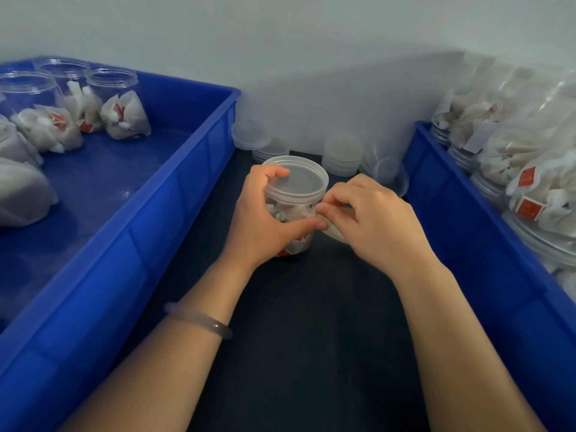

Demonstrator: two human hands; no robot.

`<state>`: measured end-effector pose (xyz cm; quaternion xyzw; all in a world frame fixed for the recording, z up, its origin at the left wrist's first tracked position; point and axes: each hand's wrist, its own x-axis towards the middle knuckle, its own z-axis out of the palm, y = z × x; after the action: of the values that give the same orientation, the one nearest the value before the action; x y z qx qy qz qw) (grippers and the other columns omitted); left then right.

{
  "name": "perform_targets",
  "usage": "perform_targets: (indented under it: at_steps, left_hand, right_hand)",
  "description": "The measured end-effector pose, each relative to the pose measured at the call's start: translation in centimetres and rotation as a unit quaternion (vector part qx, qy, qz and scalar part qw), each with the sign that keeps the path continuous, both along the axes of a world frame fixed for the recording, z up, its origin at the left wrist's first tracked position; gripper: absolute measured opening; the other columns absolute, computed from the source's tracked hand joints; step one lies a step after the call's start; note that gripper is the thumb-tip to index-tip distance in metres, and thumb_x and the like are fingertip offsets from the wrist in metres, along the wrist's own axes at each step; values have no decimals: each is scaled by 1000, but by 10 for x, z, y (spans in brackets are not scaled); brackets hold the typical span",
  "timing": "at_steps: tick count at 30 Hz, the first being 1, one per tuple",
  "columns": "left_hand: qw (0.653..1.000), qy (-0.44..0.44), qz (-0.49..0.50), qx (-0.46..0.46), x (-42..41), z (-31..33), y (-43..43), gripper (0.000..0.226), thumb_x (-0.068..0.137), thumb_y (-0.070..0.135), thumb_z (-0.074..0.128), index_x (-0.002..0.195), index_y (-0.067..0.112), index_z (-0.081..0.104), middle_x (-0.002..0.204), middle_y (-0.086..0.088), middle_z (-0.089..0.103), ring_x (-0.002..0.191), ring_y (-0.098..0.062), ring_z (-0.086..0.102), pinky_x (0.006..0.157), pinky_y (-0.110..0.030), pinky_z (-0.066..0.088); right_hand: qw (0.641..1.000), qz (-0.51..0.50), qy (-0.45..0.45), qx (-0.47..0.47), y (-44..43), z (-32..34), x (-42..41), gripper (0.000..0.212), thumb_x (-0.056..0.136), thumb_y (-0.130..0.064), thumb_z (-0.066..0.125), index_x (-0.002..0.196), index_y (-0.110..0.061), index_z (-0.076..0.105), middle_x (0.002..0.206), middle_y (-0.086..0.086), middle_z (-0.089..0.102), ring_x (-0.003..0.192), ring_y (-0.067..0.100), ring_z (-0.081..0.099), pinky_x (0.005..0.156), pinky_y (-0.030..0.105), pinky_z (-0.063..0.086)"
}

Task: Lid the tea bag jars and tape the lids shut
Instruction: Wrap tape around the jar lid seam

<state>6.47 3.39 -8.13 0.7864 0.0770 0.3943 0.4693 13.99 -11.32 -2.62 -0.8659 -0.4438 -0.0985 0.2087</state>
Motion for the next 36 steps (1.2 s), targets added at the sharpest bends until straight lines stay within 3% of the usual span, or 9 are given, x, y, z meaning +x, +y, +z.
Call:
perform_targets:
  at_steps: [8, 12, 16, 19, 36]
  left_hand:
    - [1000, -21, 5, -6, 3, -1, -2, 66, 56, 43, 83, 104, 42, 37, 116, 5, 50, 111, -6, 51, 85, -12, 45]
    - [1000, -13, 2, 7, 3, -2, 1, 68, 55, 40, 85, 103, 42, 37, 118, 4, 49, 112, -7, 50, 86, -12, 45]
    - [1000, -1, -6, 15, 4, -3, 3, 70, 54, 40, 86, 103, 43, 35, 118, 6, 47, 111, -2, 47, 85, -9, 42]
    - [999, 16, -19, 22, 3, -3, 6, 73, 52, 39, 87, 103, 46, 35, 117, 11, 43, 112, 1, 45, 87, -10, 42]
    - [1000, 16, -12, 20, 2, -3, 5, 73, 50, 48, 83, 104, 46, 35, 119, 6, 46, 111, -2, 47, 87, -12, 44]
  right_hand:
    - [999, -28, -36, -2, 10, 0, -4, 38, 90, -57, 47, 83, -24, 64, 88, -7, 54, 76, 18, 55, 61, 31, 38]
    - [1000, -14, 2, 2, 6, 2, -2, 34, 89, -57, 49, 77, -27, 59, 87, -9, 54, 76, 12, 53, 60, 30, 39]
    - [996, 19, 86, -26, -4, 5, 2, 15, 90, -42, 54, 87, -30, 64, 96, -12, 54, 88, 10, 54, 75, 34, 46]
    - [996, 29, 87, -20, -6, 4, 0, 9, 92, -29, 56, 93, -30, 66, 99, -11, 55, 92, 13, 56, 83, 43, 48]
    - [999, -4, 10, 42, 3, 0, -3, 17, 90, -37, 60, 87, -23, 69, 88, -8, 63, 79, 13, 58, 64, 35, 49]
